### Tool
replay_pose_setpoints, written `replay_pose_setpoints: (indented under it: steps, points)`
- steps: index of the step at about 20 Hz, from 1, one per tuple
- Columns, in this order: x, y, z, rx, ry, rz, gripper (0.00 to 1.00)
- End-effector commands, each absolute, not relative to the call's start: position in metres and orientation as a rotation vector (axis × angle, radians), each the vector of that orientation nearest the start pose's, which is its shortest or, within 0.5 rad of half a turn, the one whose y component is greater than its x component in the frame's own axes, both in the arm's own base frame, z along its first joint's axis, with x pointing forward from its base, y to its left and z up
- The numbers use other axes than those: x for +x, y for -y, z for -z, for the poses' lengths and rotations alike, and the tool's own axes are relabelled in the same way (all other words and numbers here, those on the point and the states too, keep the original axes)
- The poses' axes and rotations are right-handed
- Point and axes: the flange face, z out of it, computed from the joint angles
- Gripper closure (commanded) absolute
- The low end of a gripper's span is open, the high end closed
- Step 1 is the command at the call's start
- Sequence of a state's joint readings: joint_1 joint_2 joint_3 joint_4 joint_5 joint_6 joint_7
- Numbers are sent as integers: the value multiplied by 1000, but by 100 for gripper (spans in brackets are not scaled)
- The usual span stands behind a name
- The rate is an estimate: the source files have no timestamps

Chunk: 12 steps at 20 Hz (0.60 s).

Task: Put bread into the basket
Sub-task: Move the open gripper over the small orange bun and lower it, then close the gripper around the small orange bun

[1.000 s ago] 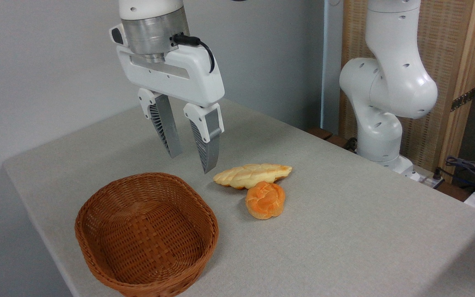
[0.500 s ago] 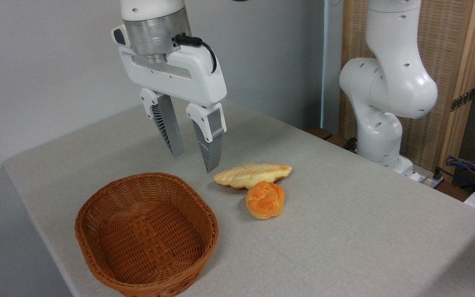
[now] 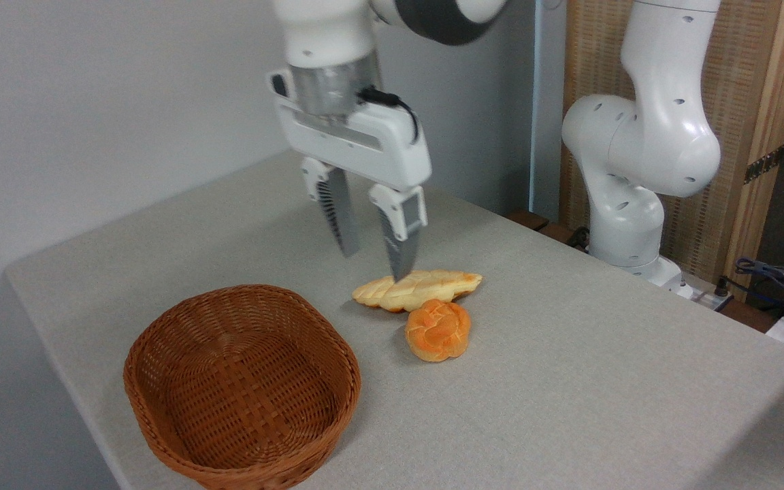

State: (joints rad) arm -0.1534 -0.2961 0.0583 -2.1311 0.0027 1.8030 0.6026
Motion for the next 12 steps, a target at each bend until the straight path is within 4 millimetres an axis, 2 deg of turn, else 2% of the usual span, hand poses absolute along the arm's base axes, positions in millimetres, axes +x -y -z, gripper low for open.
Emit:
replay_pose_setpoints:
  steps: [1,4,6,7,10,12]
  points:
    - [412,37,-492,-2963,-1127,-55,0]
    - [399,40,-470,-2933,-1236,-121,0]
    - [398,37,-469,-2936,-1231,-126,0]
    - [398,33,-469,-2942,-1220,-123,0]
    - [400,3,-459,-2934,-1170,-133,0]
    - [404,-1,-453,-2933,-1158,-74,0]
